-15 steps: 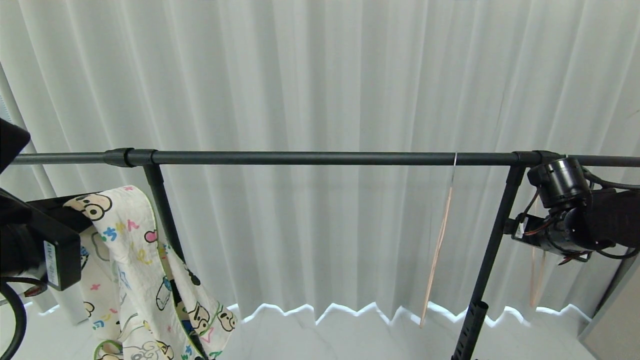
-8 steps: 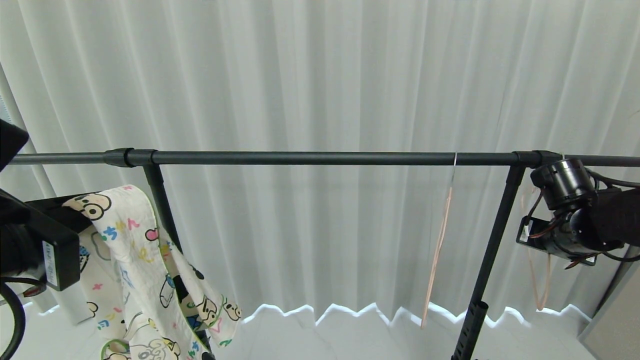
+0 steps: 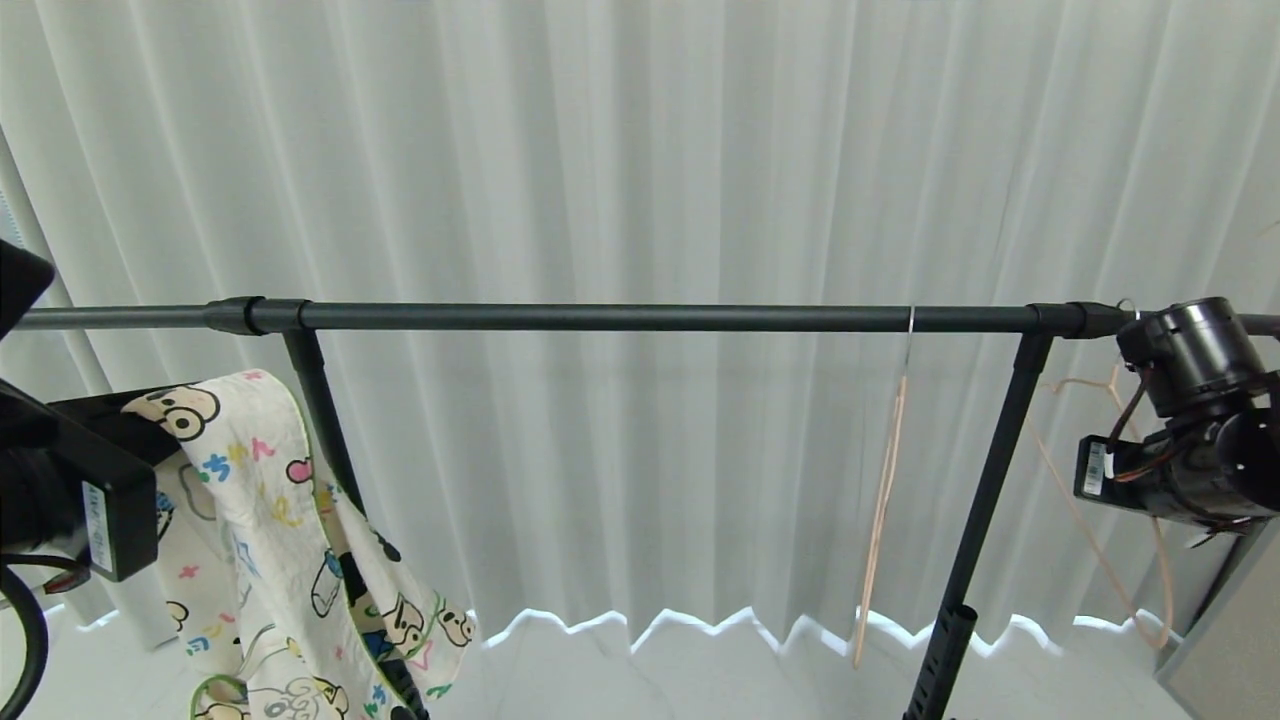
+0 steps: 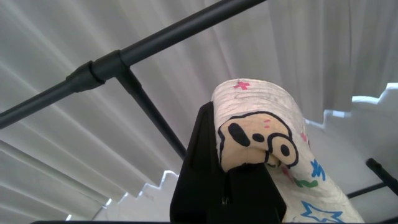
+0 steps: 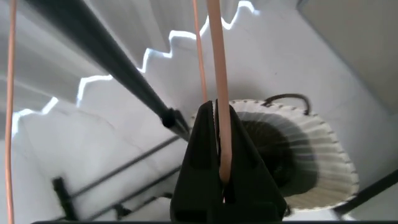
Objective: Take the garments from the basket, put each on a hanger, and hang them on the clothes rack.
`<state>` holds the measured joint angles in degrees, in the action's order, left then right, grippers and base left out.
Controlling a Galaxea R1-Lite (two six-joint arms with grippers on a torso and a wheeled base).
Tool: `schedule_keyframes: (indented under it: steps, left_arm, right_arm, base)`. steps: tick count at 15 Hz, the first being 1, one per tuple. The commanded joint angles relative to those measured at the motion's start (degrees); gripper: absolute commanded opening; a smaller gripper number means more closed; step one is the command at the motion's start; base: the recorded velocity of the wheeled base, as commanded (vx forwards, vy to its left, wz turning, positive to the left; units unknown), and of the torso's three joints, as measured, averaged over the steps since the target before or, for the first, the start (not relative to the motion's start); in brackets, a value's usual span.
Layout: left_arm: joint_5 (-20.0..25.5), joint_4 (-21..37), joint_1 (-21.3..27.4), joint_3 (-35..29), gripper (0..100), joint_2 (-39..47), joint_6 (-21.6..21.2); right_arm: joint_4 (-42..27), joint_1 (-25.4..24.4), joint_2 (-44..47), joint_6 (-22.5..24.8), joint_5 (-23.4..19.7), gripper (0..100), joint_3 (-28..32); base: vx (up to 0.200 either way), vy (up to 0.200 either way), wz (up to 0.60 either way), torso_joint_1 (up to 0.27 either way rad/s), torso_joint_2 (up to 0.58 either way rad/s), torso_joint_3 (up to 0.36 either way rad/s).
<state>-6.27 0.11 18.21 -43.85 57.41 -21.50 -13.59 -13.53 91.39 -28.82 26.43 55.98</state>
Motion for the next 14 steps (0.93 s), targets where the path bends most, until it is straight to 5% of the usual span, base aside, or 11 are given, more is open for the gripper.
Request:
schedule_keyframes:
  steps: [1, 8, 14]
  left_arm:
    - [0.03, -0.02, -0.02, -0.1, 0, -0.01, -0.03]
    - [-0.33, -1.08, -0.02, 0.08, 0, -1.16, -0.03]
    - [-2.96, -1.08, -1.16, 0.96, 0, -1.51, -0.12]
  right_arm:
    - [0.23, 0.44, -5.88, 3.68, -0.24, 0, -2.81]
    - [11.75, 2.28, -10.18, 13.09, -0.15, 0, -9.57]
    - [12.19, 2.19, -25.39, 18.71, -2.44, 0, -19.15]
  base:
    - [0.0, 0.0, 0.0, 0.0, 0.0, 0.0]
    - [0.0, 0.0, 0.0, 0.0, 0.0, 0.0]
    - [0.0, 0.0, 0.0, 0.0, 0.0, 0.0]
